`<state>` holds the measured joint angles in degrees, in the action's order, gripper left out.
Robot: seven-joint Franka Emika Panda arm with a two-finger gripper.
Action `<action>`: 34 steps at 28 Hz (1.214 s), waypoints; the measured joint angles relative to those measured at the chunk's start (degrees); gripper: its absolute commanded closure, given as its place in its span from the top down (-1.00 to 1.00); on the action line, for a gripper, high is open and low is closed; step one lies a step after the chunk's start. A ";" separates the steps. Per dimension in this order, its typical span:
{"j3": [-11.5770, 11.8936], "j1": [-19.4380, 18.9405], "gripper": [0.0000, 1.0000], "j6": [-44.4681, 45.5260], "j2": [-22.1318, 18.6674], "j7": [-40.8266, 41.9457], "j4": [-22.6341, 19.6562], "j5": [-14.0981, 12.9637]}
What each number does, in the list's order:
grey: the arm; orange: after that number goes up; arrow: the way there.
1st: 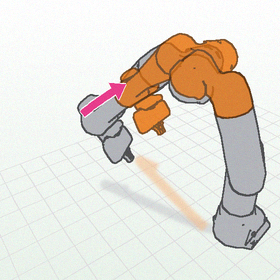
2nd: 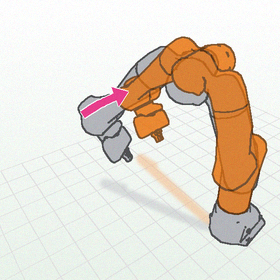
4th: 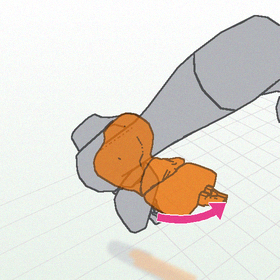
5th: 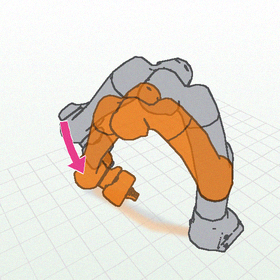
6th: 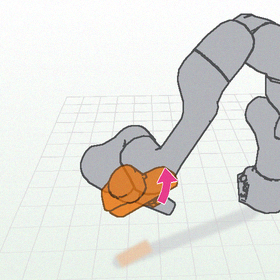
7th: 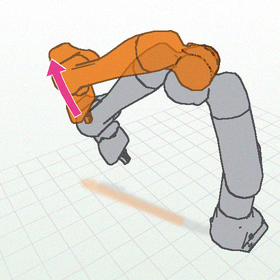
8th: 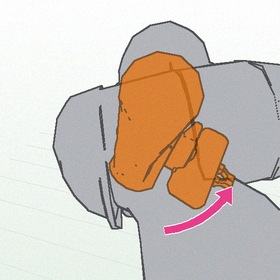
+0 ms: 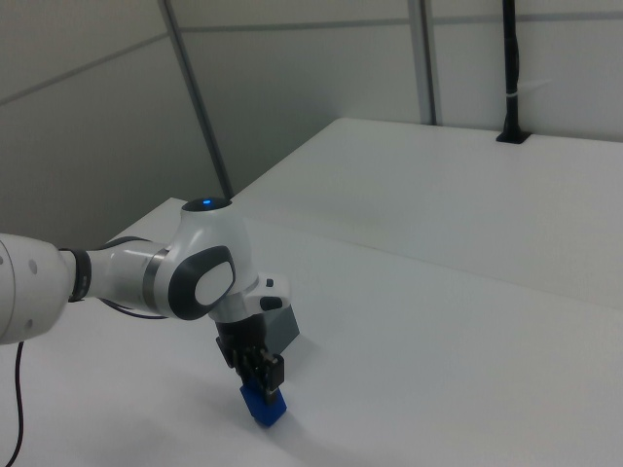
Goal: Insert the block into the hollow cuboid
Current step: 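Close the gripper on the blue block, then lift the blue block and carry it above the grey hollow cube, then lower the blue block into the cube's square opening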
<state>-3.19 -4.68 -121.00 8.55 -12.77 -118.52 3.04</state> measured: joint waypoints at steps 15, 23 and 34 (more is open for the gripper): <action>0.36 0.62 -0.26 17.72 2.04 1.06 22.63 0.31; 0.33 -2.15 -0.26 17.87 8.62 0.88 30.41 -0.53; 2.34 -9.36 -0.26 15.26 14.06 -2.79 35.05 -0.60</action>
<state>-0.84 -14.04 -105.74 22.60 -15.56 -83.46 2.44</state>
